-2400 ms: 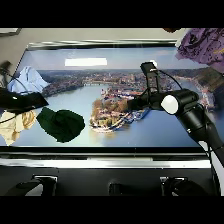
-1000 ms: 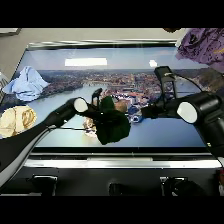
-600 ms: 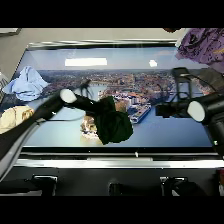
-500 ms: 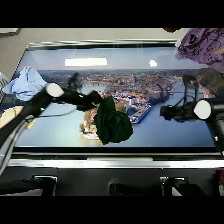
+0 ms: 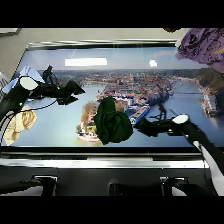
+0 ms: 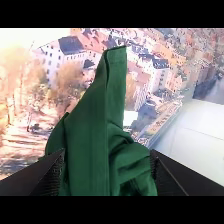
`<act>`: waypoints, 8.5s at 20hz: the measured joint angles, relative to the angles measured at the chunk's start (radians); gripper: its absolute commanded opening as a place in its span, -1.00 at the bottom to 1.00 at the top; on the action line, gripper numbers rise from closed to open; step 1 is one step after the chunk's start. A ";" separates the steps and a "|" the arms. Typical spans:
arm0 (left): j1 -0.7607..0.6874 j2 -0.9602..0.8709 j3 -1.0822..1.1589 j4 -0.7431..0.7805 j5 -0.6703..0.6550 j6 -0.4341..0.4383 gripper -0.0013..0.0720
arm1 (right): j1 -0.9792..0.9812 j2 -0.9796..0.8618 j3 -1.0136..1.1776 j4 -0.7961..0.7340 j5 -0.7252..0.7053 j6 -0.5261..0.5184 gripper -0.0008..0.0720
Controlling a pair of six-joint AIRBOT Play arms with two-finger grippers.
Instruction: Fold the clothes and pants, and hang the long-sleeved shirts on hangers.
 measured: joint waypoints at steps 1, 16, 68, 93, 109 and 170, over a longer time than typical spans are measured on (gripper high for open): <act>0.003 -0.004 0.000 0.000 0.000 0.000 0.72 | 0.029 -0.027 -0.004 0.037 -0.019 -0.026 0.09; -0.100 -0.311 0.097 0.000 0.106 0.099 0.72 | 0.148 -0.082 -0.014 0.094 -0.066 -0.071 -0.89; -0.047 0.332 0.492 0.773 -0.281 -0.118 -0.93 | 0.149 0.198 1.002 -0.823 0.236 0.338 -0.89; 0.144 -0.219 0.340 0.723 -0.350 -0.140 0.93 | -0.309 -0.422 0.956 -0.360 0.243 0.322 0.33; 0.166 -0.154 0.344 0.708 -0.402 -0.133 0.89 | -0.240 -0.712 0.894 -0.043 0.131 -0.064 -0.28; 0.217 0.573 0.719 0.661 -0.314 -0.031 -0.93 | -0.206 0.473 1.365 -0.772 0.167 0.273 -0.89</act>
